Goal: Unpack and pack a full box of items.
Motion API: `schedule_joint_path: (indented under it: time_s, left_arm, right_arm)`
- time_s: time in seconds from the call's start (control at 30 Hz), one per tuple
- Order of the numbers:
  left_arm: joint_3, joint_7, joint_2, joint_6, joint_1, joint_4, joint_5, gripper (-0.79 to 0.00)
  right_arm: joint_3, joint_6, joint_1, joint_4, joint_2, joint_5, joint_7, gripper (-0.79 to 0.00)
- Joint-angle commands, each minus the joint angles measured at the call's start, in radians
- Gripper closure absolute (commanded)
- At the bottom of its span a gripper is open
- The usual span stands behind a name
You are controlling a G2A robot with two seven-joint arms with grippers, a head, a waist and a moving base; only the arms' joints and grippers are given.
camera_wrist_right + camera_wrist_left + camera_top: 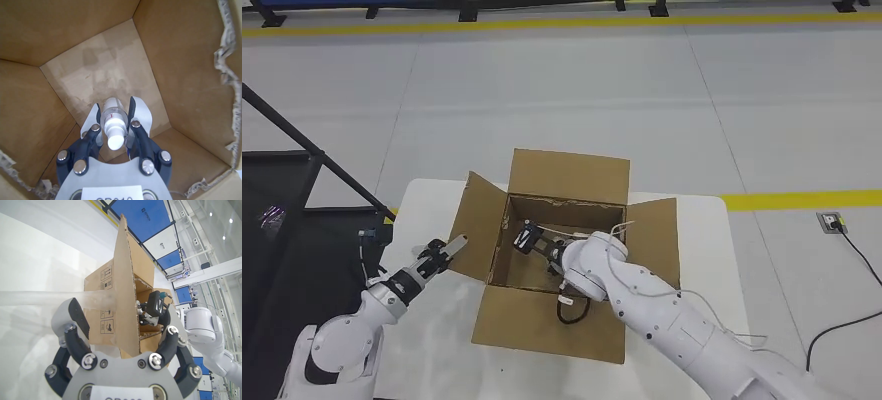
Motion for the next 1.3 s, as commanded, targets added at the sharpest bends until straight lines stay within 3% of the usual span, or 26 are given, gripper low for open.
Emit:
schedule_joint_path:
  time_s: [0.0,0.2,0.43,0.6,0.7,0.8,1.03,1.27]
  left_arm:
    - [0.001,0.004,0.002,-0.002,0.003,-0.004,-0.002,-0.785]
    - [-0.002,0.023,0.007,-0.023,0.009,-0.01,-0.024,-0.785]
    - [-0.022,0.091,0.012,-0.076,0.032,-0.054,-0.043,-0.785]
    - [-0.042,0.147,0.014,-0.122,0.051,-0.089,-0.064,-0.785]
    - [-0.043,0.167,0.015,-0.149,0.063,-0.102,-0.09,-0.785]
    - [-0.038,0.182,0.016,-0.168,0.071,-0.112,-0.1,-0.785]
    - [-0.016,0.199,0.018,-0.163,0.082,-0.127,-0.087,-0.785]
    - [-0.024,0.216,0.022,-0.16,0.111,-0.139,-0.086,-0.785]
  right_arm:
    - [0.023,0.012,-0.014,-0.065,0.009,-0.019,0.013,0.0]
    - [0.176,0.053,-0.116,-0.389,0.072,-0.138,0.105,0.0]
    - [0.525,0.072,-0.405,-0.903,0.163,-0.343,0.205,0.0]
    - [0.729,0.056,-0.581,-1.055,0.193,-0.442,0.223,0.0]
    - [0.838,0.061,-0.649,-1.044,0.202,-0.439,0.199,0.0]
    - [0.928,0.025,-0.686,-0.935,0.209,-0.376,0.175,0.0]
    - [0.967,-0.015,-0.626,-0.636,0.215,-0.364,0.168,0.0]
    - [0.992,-0.039,-0.587,-0.435,0.22,-0.311,0.085,0.0]
